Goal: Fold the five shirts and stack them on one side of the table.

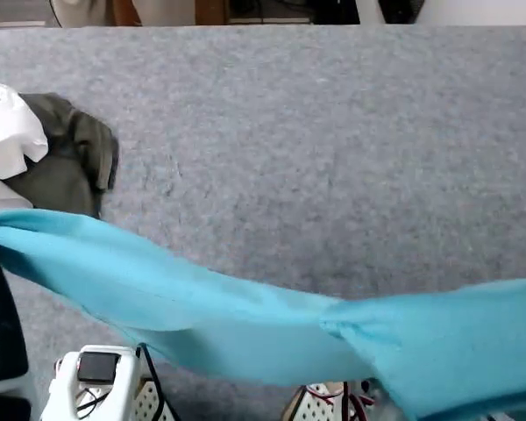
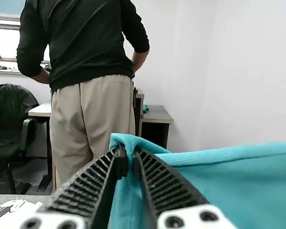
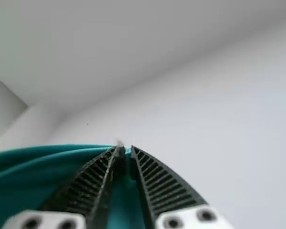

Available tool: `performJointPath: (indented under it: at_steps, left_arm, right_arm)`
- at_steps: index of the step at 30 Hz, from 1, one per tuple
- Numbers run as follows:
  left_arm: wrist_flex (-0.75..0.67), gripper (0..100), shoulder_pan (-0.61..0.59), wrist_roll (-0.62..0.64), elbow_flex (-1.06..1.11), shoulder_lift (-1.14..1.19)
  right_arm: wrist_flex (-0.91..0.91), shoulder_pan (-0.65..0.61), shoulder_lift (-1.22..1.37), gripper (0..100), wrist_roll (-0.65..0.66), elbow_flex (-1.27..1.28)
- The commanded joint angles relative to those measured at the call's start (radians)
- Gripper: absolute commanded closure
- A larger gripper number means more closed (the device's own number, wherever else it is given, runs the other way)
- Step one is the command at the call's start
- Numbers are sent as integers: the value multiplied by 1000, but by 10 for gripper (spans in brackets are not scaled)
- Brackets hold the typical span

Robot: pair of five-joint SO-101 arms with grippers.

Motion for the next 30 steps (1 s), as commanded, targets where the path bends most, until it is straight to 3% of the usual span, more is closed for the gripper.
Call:
performJointPath:
  at_steps: [1, 7, 13, 17, 21, 24, 27, 30]
  left_arm:
    - [-32, 982, -8, -6, 11, 7]
    - [-133, 982, -3, -3, 229, 7]
    - [-324, 982, -2, -2, 542, 7]
    - [-572, 982, 0, 0, 810, 50]
    - [-1051, 982, -6, 2, 1073, 262]
    - [-1358, 982, -6, 2, 1137, 479]
    - [-1502, 982, -8, 2, 1077, 700]
    - [-1516, 982, -9, 3, 916, 908]
  right_arm:
    - [63, 16, 12, 995, 14, 5]
    - [157, 8, 12, 996, 68, 91]
    - [135, 5, 13, 997, 61, 377]
    - [-55, 5, 15, 997, 3, 733]
    - [-344, -30, 71, 997, -8, 1159]
    - [-545, -45, 160, 997, 8, 1388]
    - [-718, -76, 289, 997, 5, 1492]
    - [-792, -97, 435, 997, 5, 1469]
